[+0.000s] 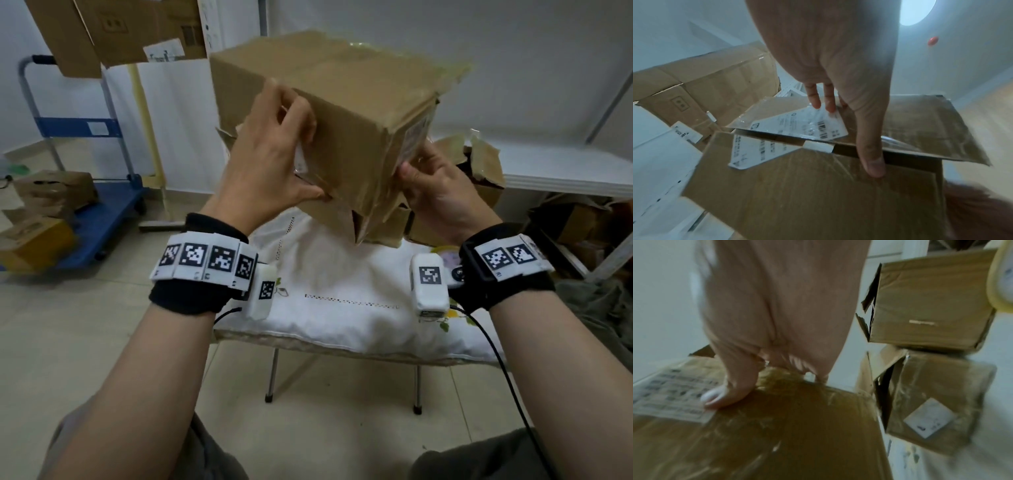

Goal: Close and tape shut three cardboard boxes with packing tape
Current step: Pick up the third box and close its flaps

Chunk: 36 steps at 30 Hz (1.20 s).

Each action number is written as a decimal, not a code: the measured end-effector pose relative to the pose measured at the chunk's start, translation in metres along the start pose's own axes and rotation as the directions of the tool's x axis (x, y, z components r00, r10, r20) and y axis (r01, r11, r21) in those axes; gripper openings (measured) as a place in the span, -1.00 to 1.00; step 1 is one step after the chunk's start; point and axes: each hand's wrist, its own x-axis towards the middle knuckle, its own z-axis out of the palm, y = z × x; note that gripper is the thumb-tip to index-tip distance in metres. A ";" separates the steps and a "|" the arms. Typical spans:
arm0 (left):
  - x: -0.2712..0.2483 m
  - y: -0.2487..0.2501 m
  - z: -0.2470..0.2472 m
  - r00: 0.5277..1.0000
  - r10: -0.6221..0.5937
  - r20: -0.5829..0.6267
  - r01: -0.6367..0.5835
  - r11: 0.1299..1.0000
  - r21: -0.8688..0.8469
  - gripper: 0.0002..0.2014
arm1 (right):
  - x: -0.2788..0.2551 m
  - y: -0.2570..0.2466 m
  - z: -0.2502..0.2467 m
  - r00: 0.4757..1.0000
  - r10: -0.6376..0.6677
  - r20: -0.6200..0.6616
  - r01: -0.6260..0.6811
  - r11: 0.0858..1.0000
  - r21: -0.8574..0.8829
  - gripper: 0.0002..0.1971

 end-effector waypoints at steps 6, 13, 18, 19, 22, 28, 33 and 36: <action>-0.026 -0.020 0.034 0.989 -0.090 0.115 0.090 0.996 0.005 -0.26 | -0.001 0.022 -0.005 0.999 0.043 0.008 -0.042 0.989 -0.142 -0.61; -0.047 -0.027 0.053 0.993 -0.101 0.058 0.103 0.994 -0.037 -0.32 | -0.006 0.029 -0.001 0.998 0.062 0.017 -0.057 0.974 -0.218 -0.65; -0.044 -0.034 0.039 0.904 -0.386 -0.183 0.304 0.882 -0.360 -0.29 | -0.006 0.035 0.004 0.992 0.108 0.066 -0.072 0.913 -0.401 -0.75; -0.042 -0.038 0.039 0.855 -0.466 -0.228 0.352 0.843 -0.406 -0.30 | -0.006 0.036 0.007 0.988 0.124 0.090 -0.070 0.890 -0.451 -0.76; -0.039 -0.046 0.042 0.762 -0.613 -0.208 0.490 0.756 -0.433 -0.47 | -0.005 0.036 0.009 0.984 0.122 0.129 -0.036 0.847 -0.530 -0.78; -0.042 -0.049 0.047 0.588 -0.793 -0.163 0.768 0.610 -0.195 -0.49 | -0.004 0.036 0.006 0.991 0.073 0.115 -0.015 0.895 -0.445 -0.75; -0.050 -0.060 0.045 0.404 -0.915 -0.004 0.905 0.401 -0.144 -0.38 | -0.002 0.040 0.005 0.992 0.080 0.097 -0.035 0.920 -0.390 -0.75; -0.060 -0.075 0.048 0.270 -0.962 0.029 0.938 0.256 -0.232 -0.28 | 0.000 0.042 0.007 0.994 0.071 0.081 -0.037 0.932 -0.361 -0.76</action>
